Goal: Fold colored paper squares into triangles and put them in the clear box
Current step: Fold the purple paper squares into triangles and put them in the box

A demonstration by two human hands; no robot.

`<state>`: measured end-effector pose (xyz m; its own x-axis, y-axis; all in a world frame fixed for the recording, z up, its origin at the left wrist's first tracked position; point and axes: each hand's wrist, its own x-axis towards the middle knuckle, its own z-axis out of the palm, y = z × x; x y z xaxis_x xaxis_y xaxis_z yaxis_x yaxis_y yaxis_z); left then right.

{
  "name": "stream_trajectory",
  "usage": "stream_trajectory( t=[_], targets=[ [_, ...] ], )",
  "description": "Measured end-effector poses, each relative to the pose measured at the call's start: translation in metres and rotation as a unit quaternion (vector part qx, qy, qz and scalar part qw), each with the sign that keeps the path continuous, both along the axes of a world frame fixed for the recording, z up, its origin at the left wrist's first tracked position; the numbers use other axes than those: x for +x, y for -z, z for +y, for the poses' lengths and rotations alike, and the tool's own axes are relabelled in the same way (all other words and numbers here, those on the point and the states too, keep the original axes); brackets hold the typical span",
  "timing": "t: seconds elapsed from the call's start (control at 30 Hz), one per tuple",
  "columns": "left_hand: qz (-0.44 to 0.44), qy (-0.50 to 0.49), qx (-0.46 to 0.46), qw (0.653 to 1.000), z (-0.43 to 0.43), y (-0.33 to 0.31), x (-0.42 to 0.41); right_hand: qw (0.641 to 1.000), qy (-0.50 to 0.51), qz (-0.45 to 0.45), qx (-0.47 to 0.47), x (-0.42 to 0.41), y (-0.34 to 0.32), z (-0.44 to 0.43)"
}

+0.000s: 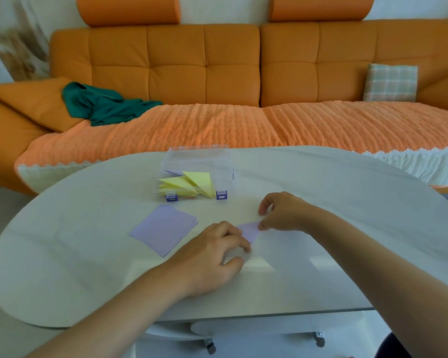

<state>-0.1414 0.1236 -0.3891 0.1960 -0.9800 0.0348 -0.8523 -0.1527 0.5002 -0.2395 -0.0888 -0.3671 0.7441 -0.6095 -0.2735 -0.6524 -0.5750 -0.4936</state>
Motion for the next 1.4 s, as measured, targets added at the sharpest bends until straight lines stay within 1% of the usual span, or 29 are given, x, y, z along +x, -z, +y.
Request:
stream_trajectory(
  t=[0.2, 0.33, 0.47, 0.6, 0.73, 0.83, 0.87, 0.9, 0.97, 1.0, 1.03, 1.2, 1.3, 1.4],
  targets=[
    [-0.054, -0.014, -0.019, 0.998, -0.011, -0.005, 0.001, 1.0, -0.016, -0.016, -0.01, -0.003, -0.002, 0.006],
    [-0.05, -0.048, -0.059, 0.996, -0.026, -0.001, 0.001, 0.999, -0.031, -0.034, -0.011, -0.007, -0.001, 0.008],
    [-0.069, -0.09, -0.046, 0.992, -0.041, 0.003, 0.003, 0.998, -0.049, -0.029, -0.01, -0.008, -0.003, 0.005],
    [-0.036, -0.12, -0.034, 0.992, -0.049, 0.002, 0.005, 0.998, -0.06, -0.026, -0.008, -0.01, -0.004, 0.002],
    [-0.026, -0.108, -0.037, 0.993, -0.047, -0.002, 0.008, 0.997, -0.069, -0.042, -0.005, -0.01, -0.005, 0.0],
    [0.022, -0.102, -0.044, 0.994, -0.045, -0.003, 0.012, 0.996, -0.065, -0.062, 0.017, -0.01, -0.007, -0.002],
    [0.018, -0.09, -0.051, 0.994, -0.043, -0.003, 0.014, 0.995, -0.06, -0.073, 0.034, -0.009, -0.008, -0.002],
    [-0.011, -0.072, -0.065, 0.995, -0.042, -0.004, 0.015, 0.993, -0.052, -0.087, 0.059, -0.009, -0.009, -0.003],
    [-0.105, -0.035, -0.117, 0.987, -0.04, -0.006, 0.019, 0.986, -0.033, -0.116, 0.12, -0.009, -0.012, -0.003],
    [-0.14, -0.024, -0.146, 0.979, -0.039, -0.009, 0.021, 0.98, -0.025, -0.126, 0.15, -0.01, -0.014, -0.003],
    [-0.158, -0.015, -0.172, 0.972, -0.038, -0.012, 0.024, 0.974, -0.019, -0.134, 0.181, -0.01, -0.016, -0.003],
    [-0.16, 0.011, -0.266, 0.951, -0.038, -0.019, 0.033, 0.924, 0.0, -0.163, 0.345, -0.008, -0.02, 0.001],
    [-0.137, -0.011, -0.288, 0.948, -0.036, -0.02, 0.035, 0.896, 0.003, -0.169, 0.41, -0.007, -0.021, 0.003],
    [-0.156, -0.005, -0.297, 0.942, -0.034, -0.023, 0.037, 0.871, -0.002, -0.162, 0.465, -0.008, -0.025, 0.005]
  ],
)
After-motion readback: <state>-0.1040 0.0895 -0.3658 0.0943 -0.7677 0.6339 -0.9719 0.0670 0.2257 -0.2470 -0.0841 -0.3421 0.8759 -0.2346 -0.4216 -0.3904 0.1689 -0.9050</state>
